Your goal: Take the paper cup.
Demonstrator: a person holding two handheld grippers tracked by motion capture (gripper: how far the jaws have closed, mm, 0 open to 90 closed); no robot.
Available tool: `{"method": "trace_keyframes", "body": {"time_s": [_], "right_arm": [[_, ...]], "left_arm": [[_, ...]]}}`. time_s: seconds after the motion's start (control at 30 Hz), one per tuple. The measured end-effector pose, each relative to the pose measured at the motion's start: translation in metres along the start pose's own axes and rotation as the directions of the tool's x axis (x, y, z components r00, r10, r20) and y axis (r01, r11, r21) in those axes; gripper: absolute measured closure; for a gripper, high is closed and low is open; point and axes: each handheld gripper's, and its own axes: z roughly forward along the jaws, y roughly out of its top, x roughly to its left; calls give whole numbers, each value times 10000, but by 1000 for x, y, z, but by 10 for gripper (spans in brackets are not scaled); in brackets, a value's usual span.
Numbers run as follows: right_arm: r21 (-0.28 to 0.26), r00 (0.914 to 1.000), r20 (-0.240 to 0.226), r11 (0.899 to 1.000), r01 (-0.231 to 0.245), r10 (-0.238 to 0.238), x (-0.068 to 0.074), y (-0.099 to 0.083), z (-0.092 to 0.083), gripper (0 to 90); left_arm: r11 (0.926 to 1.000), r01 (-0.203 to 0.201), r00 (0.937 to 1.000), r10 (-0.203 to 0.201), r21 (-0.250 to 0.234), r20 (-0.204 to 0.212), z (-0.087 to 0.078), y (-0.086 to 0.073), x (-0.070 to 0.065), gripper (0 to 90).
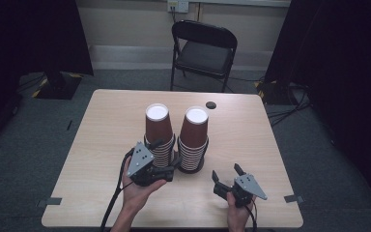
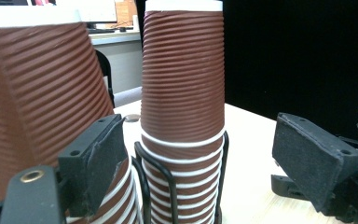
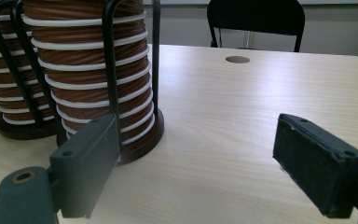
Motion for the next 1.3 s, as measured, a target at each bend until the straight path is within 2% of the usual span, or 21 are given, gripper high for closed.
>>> {"method": "trace_keyframes", "body": {"time_s": [0.2,0.33,0.43,0.63,0.77,0.9,1.2,1.3], "right_arm": [[45,10000,-30,10000,-27,27,0,0,0,136],[17,10000,-33,10000,-47,47,-1,0,0,136],[9,10000,-32,10000,-59,60,-1,0,0,136],[-6,10000,-34,10000,-89,89,-1,0,0,136],[-9,10000,-46,10000,-74,74,-1,0,0,136],[-8,10000,-44,10000,-68,68,-1,0,0,137],[-26,10000,-51,10000,-68,68,-1,0,0,138],[-31,10000,-61,10000,-60,60,-1,0,0,138]], "left_arm": [[9990,-421,9991,421,113,-10,9,11,-5,176],[9995,-326,9994,325,12,101,16,16,-8,179],[9991,-413,9991,413,46,119,20,18,-9,188],[9997,-232,9992,229,88,329,31,25,-11,188],[9998,-193,9997,192,68,180,35,28,-11,235],[9998,-181,9998,181,40,-45,40,31,-9,232],[9998,-177,9998,177,52,-46,51,45,-9,188],[9998,-203,9996,203,-11,-187,57,50,-10,180]]}}
